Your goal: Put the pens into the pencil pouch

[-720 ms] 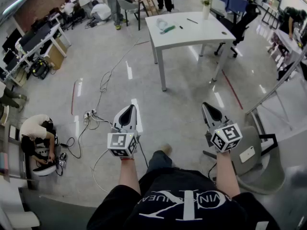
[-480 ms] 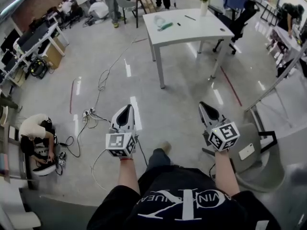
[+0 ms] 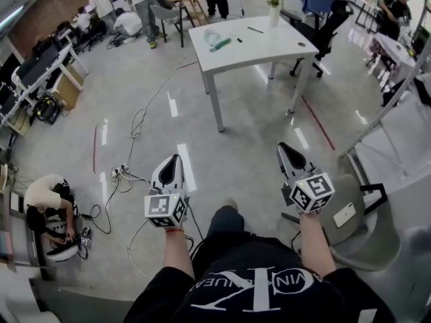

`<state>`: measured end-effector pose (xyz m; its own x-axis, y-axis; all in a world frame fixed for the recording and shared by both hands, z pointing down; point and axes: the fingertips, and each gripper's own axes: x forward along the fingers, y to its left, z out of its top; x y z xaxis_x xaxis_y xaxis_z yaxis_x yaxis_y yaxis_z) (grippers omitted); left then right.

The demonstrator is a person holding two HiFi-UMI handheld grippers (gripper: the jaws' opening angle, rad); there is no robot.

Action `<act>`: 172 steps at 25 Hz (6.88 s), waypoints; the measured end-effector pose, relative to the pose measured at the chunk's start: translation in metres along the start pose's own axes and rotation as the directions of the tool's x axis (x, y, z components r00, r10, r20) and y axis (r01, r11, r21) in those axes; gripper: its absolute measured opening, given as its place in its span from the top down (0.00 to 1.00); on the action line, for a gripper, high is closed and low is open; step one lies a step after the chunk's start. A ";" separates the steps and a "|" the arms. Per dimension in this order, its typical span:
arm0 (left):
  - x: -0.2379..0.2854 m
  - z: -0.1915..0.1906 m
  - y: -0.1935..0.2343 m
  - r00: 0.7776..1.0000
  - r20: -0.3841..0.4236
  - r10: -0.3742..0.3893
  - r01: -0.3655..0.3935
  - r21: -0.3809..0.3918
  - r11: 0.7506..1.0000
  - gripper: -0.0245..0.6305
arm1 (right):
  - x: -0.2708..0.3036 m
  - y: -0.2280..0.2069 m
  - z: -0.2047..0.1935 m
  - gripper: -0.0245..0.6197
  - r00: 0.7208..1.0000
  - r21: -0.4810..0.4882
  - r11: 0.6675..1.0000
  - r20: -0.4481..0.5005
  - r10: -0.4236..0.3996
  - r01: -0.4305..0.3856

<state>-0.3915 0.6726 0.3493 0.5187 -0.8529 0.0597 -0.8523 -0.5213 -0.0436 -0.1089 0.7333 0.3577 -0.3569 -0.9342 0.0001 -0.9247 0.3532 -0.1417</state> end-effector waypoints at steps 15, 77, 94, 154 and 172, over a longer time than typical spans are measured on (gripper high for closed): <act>0.167 -0.009 0.060 0.999 -0.038 -0.022 0.018 -0.098 0.995 0.96 | 0.128 -0.097 -0.006 0.81 0.997 0.055 0.997 -0.057 -0.055 0.058; 0.653 -0.036 0.174 0.987 -0.162 -0.014 -0.007 -0.132 0.991 0.82 | 0.547 -0.401 -0.025 0.79 0.968 0.120 0.992 -0.242 0.064 -0.036; 0.721 -0.057 0.146 0.964 -0.261 -0.042 0.020 -0.087 0.996 0.77 | 0.605 -0.439 -0.050 0.79 0.937 0.171 0.977 -0.301 0.176 -0.129; 0.863 -0.113 0.158 0.759 -0.578 -0.299 0.337 -0.044 0.940 0.94 | 0.745 -0.490 -0.113 0.76 0.805 0.052 0.999 -0.592 0.042 -0.014; 0.860 -0.113 0.167 0.791 -0.534 -0.298 0.269 -0.133 0.954 0.94 | 0.751 -0.496 -0.134 0.83 0.686 -0.019 1.000 -0.727 -0.028 0.021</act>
<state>-0.0953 -0.1443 0.5064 0.6278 -0.5048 0.5925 -0.6823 -0.7232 0.1068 0.0639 -0.1366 0.5611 -0.3150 -0.6138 0.7239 -0.9344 0.3342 -0.1232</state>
